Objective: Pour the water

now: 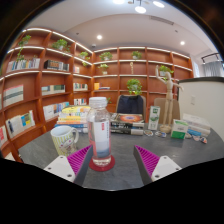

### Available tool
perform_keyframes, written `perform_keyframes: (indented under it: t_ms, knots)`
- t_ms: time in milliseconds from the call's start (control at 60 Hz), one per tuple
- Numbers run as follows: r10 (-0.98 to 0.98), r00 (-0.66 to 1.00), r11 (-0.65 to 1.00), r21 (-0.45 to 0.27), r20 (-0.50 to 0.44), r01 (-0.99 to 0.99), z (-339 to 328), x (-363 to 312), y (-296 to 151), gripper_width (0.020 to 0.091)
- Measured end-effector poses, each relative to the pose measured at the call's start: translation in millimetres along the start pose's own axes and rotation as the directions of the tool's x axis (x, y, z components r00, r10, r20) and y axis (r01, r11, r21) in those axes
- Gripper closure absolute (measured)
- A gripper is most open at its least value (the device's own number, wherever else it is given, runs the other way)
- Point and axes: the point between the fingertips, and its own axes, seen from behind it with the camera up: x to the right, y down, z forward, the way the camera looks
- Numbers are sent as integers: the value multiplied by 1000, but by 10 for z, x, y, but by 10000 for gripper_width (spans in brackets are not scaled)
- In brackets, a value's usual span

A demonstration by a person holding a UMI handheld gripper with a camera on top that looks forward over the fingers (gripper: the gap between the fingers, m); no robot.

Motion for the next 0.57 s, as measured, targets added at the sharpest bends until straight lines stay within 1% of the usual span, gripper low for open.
perform_keyframes:
  t_ms: [267, 333, 450, 567]
  knots:
    - [-26, 973, 999, 16, -230, 31, -842, 749, -83, 247]
    - [-30, 968, 999, 28, -250, 38, -972, 852, -118, 250]
    - [-3, 969, 999, 51, -245, 16, -1091, 977, -122, 251]
    - [17, 961, 998, 70, -275, 2, -1176, 1141, -148, 249]
